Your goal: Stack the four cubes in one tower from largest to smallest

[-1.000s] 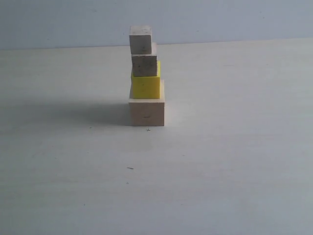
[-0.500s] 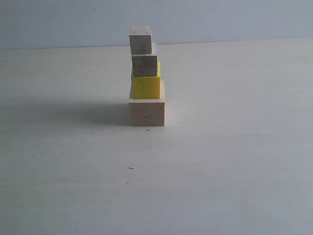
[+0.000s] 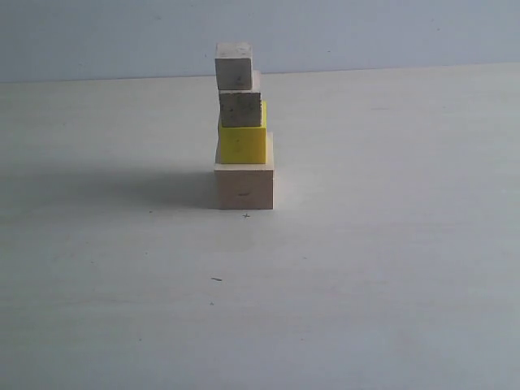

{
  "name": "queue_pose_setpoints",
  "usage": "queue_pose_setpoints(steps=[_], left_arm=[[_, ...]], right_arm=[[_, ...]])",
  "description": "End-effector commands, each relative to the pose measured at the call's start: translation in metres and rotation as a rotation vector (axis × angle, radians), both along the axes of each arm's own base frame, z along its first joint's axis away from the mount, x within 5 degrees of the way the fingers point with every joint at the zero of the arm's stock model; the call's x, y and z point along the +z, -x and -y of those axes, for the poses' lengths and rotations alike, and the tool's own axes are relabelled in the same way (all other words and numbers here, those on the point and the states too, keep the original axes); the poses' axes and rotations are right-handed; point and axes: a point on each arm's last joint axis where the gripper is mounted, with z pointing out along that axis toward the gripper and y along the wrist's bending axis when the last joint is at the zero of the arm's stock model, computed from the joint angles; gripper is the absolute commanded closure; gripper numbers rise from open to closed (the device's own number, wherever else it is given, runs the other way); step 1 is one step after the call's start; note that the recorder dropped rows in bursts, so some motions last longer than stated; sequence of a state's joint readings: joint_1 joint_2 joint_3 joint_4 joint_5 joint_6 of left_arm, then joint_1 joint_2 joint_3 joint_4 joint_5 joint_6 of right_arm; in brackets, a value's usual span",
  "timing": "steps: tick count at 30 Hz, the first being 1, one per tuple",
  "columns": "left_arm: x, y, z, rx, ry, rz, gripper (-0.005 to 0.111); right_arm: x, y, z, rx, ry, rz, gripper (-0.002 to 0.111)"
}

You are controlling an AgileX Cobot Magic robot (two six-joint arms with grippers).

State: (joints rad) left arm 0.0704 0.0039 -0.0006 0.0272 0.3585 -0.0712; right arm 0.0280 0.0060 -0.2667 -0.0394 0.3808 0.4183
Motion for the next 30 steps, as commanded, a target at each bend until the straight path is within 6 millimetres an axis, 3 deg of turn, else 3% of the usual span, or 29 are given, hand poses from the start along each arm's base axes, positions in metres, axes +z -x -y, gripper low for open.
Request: queue_pose_setpoints(steps=[1, 9, 16, 30], left_arm=[[0.0, 0.0, 0.0, 0.001, -0.004, 0.007, 0.107], [0.0, 0.0, 0.0, 0.001, -0.004, 0.007, 0.107], [0.0, 0.0, 0.0, 0.001, -0.004, 0.007, 0.107], [0.0, 0.0, 0.0, 0.001, -0.004, 0.007, 0.107]], right_arm=[[-0.009, -0.005, 0.0, -0.003, 0.163, 0.069, 0.108], [-0.033, -0.013, -0.001, 0.005, 0.303, 0.041, 0.108], [-0.069, -0.019, -0.001, 0.025, 0.366, -0.062, 0.108], [-0.083, -0.017, 0.0, 0.045, 0.385, -0.209, 0.108]])
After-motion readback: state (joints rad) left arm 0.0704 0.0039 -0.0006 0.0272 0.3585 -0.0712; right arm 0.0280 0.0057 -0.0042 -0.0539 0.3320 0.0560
